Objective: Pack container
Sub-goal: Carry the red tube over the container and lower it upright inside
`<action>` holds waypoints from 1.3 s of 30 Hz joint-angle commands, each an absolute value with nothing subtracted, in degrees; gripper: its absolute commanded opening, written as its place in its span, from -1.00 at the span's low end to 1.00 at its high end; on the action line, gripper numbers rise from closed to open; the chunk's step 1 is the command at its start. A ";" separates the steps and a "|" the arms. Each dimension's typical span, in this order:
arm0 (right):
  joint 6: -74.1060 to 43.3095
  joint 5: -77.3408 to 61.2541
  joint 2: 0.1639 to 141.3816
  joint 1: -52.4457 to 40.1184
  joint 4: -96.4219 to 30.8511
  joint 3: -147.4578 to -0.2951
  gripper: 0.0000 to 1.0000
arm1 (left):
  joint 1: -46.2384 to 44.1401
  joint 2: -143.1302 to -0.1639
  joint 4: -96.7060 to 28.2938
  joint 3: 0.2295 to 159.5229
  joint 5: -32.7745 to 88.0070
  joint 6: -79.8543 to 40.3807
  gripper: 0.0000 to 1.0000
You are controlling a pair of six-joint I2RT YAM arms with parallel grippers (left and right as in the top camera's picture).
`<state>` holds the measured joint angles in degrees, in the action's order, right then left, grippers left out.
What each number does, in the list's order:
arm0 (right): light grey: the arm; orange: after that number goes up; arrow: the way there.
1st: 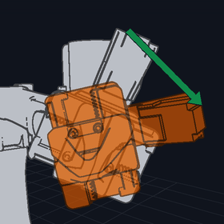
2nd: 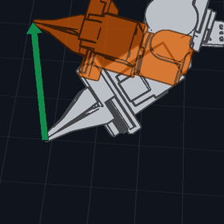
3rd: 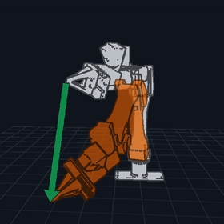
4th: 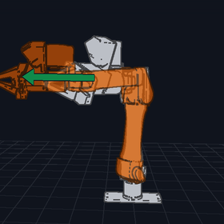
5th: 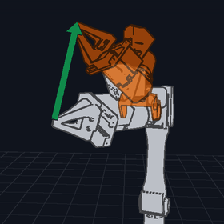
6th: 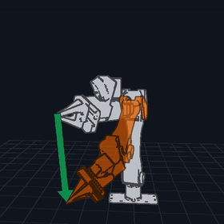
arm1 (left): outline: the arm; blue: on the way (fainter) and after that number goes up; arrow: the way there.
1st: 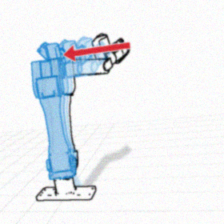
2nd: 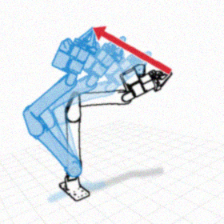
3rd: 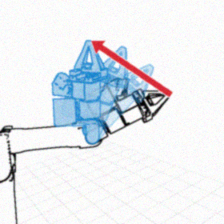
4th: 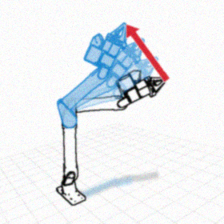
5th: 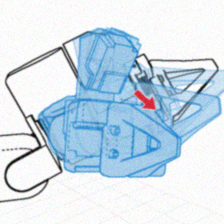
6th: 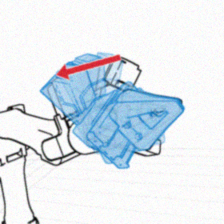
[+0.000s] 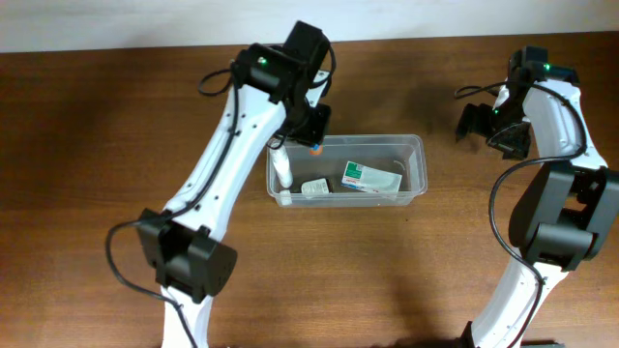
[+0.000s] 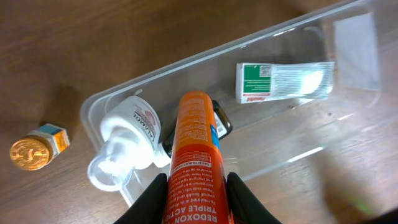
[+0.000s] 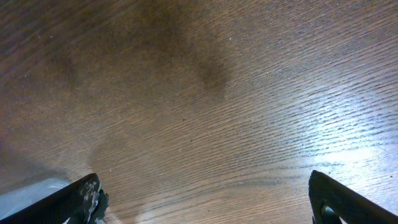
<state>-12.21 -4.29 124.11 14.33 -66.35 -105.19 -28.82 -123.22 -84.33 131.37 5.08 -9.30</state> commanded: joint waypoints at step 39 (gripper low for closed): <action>-12.34 -3.81 123.37 14.66 -66.37 -105.06 0.97 | -28.73 -134.41 -82.43 132.35 -1.78 -9.39 -0.32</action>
<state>-12.19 -4.29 124.11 14.33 -66.35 -105.19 -28.82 -134.39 -82.61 131.37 -1.02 -9.32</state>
